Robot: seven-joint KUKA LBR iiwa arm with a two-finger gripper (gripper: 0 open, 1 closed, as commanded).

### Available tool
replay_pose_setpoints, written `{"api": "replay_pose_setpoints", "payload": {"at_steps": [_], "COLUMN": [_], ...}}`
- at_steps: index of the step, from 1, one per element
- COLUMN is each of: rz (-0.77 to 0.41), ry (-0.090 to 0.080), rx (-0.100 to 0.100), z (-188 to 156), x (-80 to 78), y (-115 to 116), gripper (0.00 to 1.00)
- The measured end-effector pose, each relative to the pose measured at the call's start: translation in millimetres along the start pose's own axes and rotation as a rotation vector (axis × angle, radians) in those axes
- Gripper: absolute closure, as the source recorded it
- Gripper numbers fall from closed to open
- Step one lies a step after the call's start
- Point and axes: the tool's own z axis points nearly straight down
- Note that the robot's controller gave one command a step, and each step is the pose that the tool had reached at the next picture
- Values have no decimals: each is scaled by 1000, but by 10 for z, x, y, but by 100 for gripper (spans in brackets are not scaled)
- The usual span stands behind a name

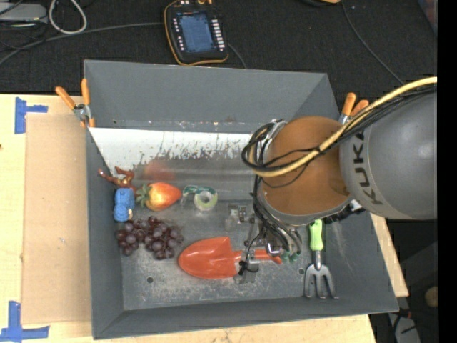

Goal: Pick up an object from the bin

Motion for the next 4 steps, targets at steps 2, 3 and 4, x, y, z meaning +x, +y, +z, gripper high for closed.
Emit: {"api": "replay_pose_setpoints", "payload": {"at_steps": [2, 3, 4], "rz": [-51, -35, -47], "ry": [0, -14, -5], "rx": [0, -3, -2], "z": [1132, 1106, 1112], "x": [-238, -262, -252], "y": [-496, -400, -465], "gripper": [0, 0, 0]}}
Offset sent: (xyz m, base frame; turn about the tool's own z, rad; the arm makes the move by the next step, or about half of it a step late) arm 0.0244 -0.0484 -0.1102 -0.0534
